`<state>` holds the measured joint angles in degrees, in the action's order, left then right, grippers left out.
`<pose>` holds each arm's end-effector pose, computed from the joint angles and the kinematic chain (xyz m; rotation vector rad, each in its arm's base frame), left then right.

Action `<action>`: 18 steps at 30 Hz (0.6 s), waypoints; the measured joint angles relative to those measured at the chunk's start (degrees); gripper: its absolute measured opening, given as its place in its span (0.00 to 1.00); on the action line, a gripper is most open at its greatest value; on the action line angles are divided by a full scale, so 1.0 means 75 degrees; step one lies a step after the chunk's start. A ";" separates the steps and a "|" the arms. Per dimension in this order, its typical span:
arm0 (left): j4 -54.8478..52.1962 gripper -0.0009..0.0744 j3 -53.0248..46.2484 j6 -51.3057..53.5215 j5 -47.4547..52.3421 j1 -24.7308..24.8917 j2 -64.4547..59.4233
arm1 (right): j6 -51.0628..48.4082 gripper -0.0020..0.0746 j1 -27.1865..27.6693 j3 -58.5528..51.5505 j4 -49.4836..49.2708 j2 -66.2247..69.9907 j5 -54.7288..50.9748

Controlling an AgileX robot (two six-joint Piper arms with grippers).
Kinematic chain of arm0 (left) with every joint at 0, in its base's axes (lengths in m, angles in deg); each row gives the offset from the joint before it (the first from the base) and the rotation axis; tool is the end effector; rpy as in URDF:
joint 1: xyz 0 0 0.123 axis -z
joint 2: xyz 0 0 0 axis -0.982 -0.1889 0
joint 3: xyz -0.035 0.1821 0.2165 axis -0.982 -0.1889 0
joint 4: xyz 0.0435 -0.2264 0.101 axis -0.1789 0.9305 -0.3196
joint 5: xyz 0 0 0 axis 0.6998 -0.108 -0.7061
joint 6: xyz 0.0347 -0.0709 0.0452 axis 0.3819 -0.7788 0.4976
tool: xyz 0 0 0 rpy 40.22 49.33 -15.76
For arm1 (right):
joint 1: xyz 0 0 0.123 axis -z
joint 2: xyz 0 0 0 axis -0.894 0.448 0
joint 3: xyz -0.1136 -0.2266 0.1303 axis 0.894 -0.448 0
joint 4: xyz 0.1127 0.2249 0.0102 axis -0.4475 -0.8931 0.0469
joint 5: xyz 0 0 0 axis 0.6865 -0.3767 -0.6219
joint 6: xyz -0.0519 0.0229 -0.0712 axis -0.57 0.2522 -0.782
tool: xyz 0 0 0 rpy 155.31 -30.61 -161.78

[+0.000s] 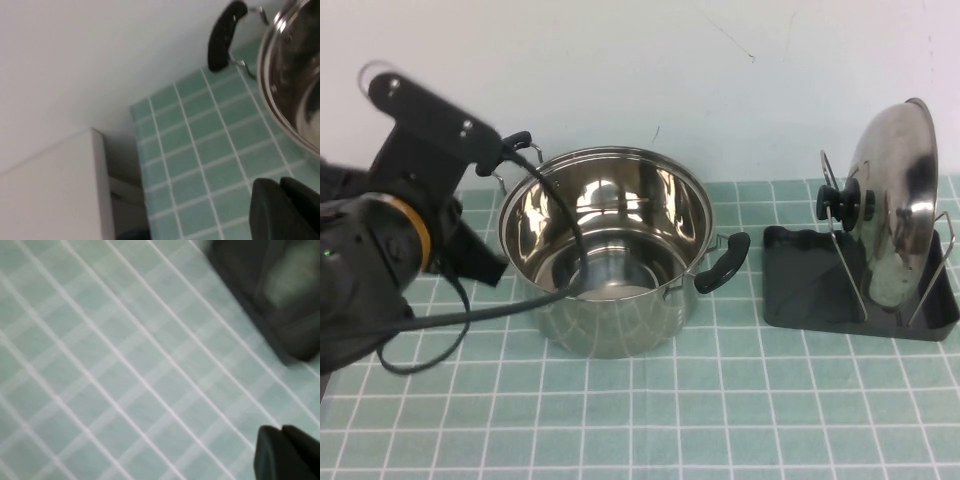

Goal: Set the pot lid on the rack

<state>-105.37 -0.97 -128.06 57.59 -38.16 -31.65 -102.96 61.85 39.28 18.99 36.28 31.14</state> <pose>0.2319 -0.1364 0.3179 0.5576 2.0581 0.2747 0.1706 0.0305 0.3285 -1.0180 2.2845 0.0852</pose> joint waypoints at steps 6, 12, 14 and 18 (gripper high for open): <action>0.2739 0.01 0.0000 0.1588 0.0108 -0.0012 0.0200 | 0.0747 0.03 -0.0124 0.0000 0.1170 -0.0626 0.0657; 0.3982 0.01 -0.0006 0.2146 0.0108 -0.0012 0.1105 | 0.0627 0.03 -0.0124 -0.0417 0.1070 -0.1613 0.1660; 0.4153 0.01 -0.0057 0.2180 0.0006 -0.0012 0.1566 | 0.0587 0.03 -0.0124 -0.0824 0.0992 -0.2115 0.2021; 0.4429 0.01 -0.0423 0.2215 -0.0411 -0.0012 0.2639 | 0.0325 0.03 -0.0124 -0.1766 0.0442 -0.3182 0.2458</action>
<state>-72.15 -4.14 -111.44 54.51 -38.26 -11.86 -100.52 60.92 26.04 22.31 12.41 49.57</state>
